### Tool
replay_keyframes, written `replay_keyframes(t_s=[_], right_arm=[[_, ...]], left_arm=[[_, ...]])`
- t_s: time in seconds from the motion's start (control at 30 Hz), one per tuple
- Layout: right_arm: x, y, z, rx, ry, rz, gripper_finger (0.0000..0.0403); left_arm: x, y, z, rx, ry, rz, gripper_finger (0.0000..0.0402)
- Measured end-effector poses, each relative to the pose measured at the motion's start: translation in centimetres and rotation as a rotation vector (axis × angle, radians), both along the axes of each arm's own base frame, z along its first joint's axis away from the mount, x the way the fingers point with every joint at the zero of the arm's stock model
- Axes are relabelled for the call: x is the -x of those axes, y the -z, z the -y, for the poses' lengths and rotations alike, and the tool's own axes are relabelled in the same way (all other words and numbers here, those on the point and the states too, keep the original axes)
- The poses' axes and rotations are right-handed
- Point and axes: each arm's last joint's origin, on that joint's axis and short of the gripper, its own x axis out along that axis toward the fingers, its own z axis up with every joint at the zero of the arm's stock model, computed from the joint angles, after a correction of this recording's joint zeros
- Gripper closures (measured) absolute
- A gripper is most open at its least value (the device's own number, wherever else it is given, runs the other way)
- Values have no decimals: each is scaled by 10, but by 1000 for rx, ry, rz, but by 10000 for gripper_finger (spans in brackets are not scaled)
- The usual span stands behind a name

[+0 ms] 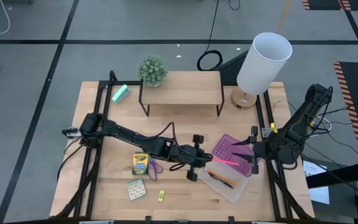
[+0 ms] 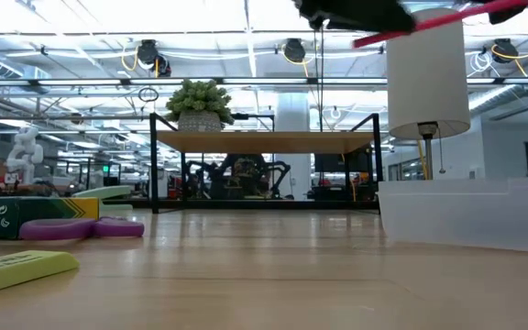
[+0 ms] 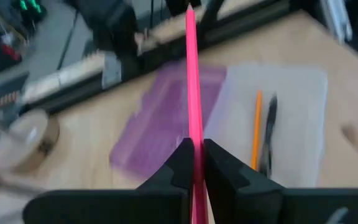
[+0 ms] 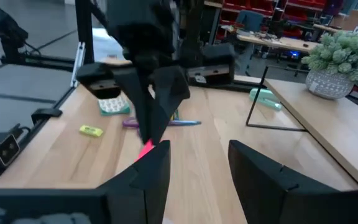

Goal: Pack school essentials
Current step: Put the pink pencil into the purple supply box

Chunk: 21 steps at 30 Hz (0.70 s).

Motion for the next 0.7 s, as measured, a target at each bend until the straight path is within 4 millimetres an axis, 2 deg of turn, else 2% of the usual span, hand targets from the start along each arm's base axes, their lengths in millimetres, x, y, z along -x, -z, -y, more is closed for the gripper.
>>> replay_keyframes(t_s=[0.2,0.37,0.53,0.7], right_arm=[[0,0,0,2,-1,1,245],[0,0,0,4,-2,-2,245],[0,1,0,14,-2,-10,245],[1,1,1,14,-2,-11,245]], left_arm=[[-21,14,7,-8,47,-48,376],[-38,16,13,11,71,-36,376],[-46,36,18,21,98,-101,376],[-48,46,19,57,69,-124,376]])
